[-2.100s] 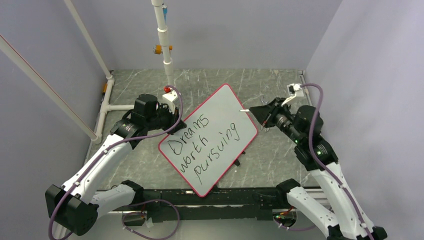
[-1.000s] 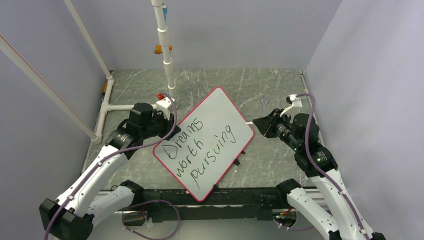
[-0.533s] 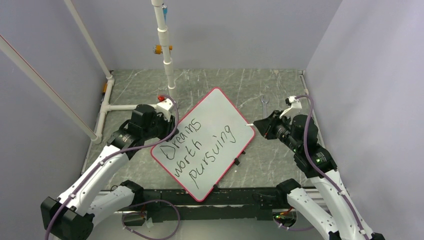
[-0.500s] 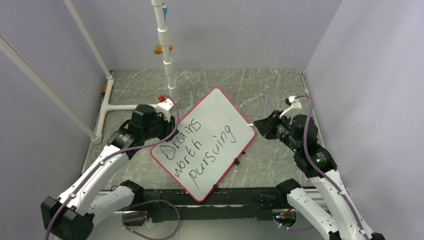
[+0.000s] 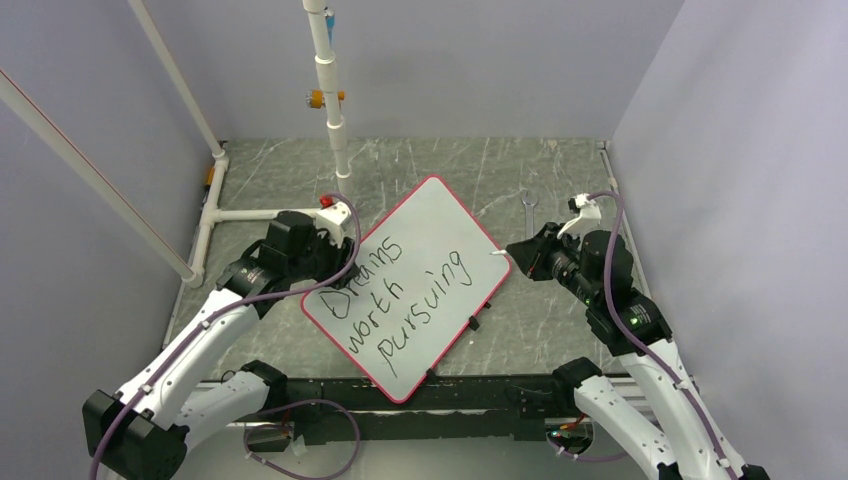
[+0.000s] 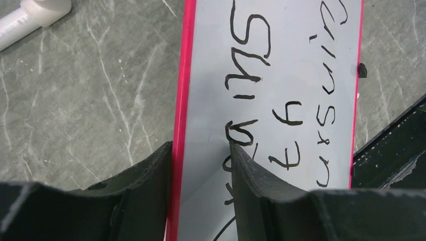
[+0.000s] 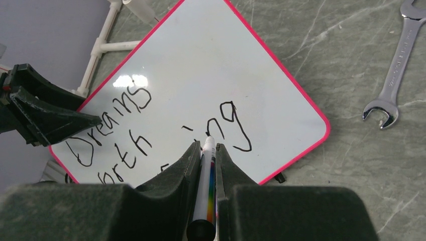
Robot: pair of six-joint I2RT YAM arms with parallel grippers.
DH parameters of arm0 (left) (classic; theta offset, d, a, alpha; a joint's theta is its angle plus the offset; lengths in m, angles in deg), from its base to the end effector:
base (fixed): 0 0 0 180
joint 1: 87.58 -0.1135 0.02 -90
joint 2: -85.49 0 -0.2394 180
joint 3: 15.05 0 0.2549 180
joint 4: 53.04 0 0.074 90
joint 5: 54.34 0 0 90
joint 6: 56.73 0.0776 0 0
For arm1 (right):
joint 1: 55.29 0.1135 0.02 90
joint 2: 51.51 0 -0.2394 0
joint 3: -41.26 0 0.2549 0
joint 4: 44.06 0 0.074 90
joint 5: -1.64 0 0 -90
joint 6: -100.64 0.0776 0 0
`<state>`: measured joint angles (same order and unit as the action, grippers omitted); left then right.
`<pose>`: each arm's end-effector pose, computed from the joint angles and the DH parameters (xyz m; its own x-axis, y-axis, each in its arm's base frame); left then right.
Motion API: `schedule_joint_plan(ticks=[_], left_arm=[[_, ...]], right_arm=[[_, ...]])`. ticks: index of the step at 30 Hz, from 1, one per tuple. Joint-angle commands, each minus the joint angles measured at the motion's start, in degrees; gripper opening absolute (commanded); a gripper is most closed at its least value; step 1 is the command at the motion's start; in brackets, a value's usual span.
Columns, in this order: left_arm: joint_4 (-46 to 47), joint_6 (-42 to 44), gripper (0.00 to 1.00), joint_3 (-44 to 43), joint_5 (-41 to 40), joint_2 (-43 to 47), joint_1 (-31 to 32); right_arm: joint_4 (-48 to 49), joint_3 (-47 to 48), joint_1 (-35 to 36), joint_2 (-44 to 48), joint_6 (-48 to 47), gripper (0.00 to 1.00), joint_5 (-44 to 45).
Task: Write a sentence on the whiteboard
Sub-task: Put down the whiteboard on the whiteboard stand, then move the whiteboard to the center of the board.
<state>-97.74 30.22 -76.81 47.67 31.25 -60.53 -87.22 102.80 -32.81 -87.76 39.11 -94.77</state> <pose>0.2173 -0.1291 0.2505 -0.5690 0.2321 -0.7889 0.5630 0.8092 -0.1680 0.1826 0.0849 0.3176 -0.4772 0.3152 -0.8203 -0.2852 0.8274 0.4838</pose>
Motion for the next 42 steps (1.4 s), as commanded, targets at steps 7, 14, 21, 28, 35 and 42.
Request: schedule_joint_plan(ticks=[7,14,21,28,35,42], left_arm=[[-2.16,-0.56,0.56,-3.95,-0.33,0.10,0.44],[-3.52,-0.40,0.62,-6.16,-0.42,0.51,0.41],[-5.41,-0.18,0.68,-8.79,-1.46,1.94,0.38],[-8.95,1.50,0.71,-13.79,1.05,2.00,0.61],[-11.61,8.72,0.75,-20.12,5.43,-3.41,5.98],[-6.29,19.92,0.76,-25.12,-1.12,-11.59,22.67]], right_arm=[[0.55,0.39,0.03,0.55,-1.29,0.00,0.61],[0.38,0.66,-0.04,0.56,-1.40,0.00,0.57],[-0.20,1.16,0.05,0.63,-1.86,0.00,1.05],[-2.41,2.46,0.00,1.16,-3.16,0.00,3.99],[-6.90,9.11,0.10,-1.46,-3.95,0.00,12.11],[-10.05,19.80,-0.01,-8.72,-3.42,0.00,18.01]])
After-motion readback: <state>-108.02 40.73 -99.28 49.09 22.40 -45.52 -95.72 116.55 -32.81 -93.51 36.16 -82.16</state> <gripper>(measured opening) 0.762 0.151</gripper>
